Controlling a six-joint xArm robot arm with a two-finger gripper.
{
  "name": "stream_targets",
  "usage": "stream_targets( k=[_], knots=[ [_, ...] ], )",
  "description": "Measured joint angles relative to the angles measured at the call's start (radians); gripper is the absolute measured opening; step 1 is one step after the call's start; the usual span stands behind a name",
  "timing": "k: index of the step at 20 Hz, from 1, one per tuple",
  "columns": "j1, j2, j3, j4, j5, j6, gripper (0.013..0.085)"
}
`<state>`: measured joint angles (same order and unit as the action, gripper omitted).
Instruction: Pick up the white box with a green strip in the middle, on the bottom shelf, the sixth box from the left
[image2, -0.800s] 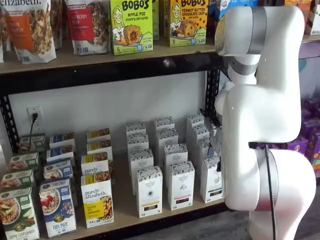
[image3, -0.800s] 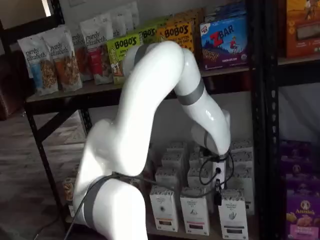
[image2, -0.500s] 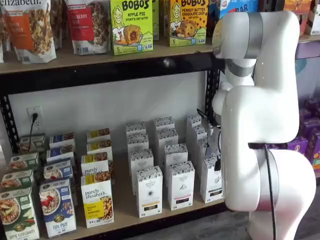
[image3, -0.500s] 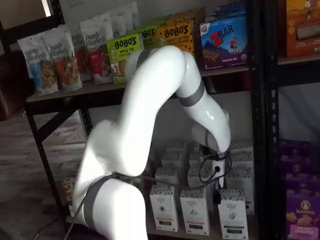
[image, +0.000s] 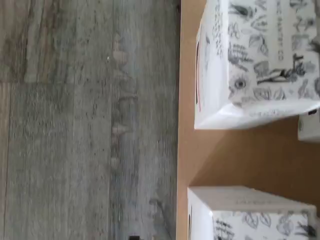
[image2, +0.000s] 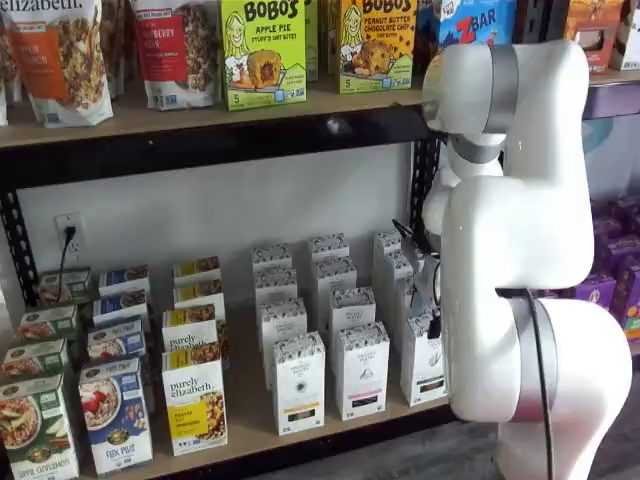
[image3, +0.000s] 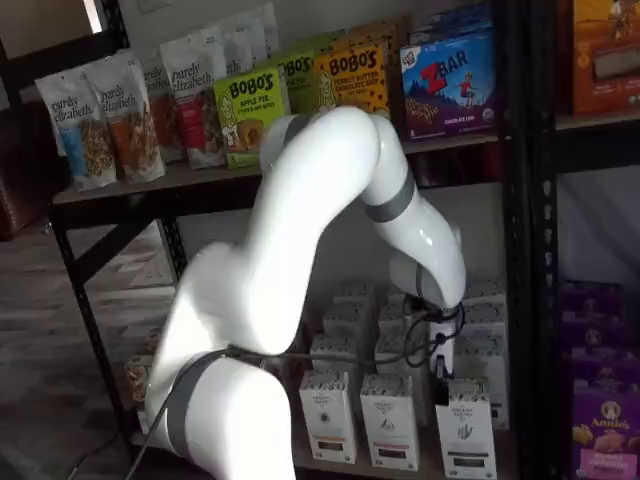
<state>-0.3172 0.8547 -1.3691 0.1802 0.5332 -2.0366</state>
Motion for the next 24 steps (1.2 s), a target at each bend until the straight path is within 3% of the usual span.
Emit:
stream_targets(
  k=[13,24],
  knots=[
    [0.011,0.12,-0.151,-0.121,0.047,0.116,0.085],
    [0.026,0.184,-0.204,-0.199,0.047,0.198,0.085]
  ],
)
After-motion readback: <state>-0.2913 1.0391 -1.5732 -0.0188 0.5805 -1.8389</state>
